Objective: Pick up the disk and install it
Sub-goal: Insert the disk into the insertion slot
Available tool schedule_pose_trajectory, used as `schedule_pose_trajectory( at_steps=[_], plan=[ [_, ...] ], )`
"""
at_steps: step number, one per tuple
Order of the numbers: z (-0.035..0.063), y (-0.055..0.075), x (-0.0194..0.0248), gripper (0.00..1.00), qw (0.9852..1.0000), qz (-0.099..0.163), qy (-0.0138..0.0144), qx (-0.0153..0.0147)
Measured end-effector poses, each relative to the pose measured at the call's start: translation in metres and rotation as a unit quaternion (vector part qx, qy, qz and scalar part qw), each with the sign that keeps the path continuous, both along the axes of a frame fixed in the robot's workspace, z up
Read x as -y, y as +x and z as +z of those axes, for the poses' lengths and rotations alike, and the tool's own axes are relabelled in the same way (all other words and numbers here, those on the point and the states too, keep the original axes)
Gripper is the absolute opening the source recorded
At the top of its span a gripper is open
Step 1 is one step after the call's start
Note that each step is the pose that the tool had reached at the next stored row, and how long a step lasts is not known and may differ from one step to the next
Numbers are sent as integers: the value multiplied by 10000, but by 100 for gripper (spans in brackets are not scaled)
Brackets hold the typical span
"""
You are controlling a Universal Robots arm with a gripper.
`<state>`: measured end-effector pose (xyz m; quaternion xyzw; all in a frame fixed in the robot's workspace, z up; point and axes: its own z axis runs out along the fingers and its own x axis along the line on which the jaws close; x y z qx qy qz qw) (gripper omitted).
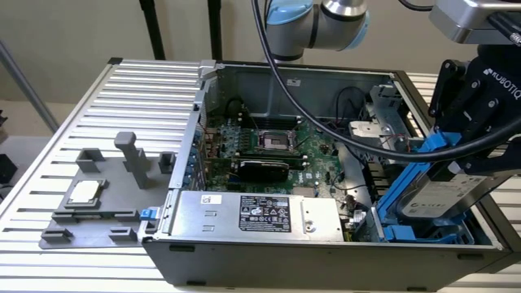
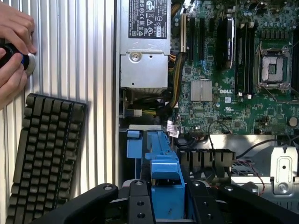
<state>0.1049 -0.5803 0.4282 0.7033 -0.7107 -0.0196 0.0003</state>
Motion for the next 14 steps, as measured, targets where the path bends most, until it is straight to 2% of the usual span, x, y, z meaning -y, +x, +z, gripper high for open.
schedule_pose_trajectory(
  at_steps=[4,14],
  plan=[
    [-27,-1,-25,33,10000,0,0,0],
    [-123,-2,-29,33,10000,27,0,-1]
  ],
)
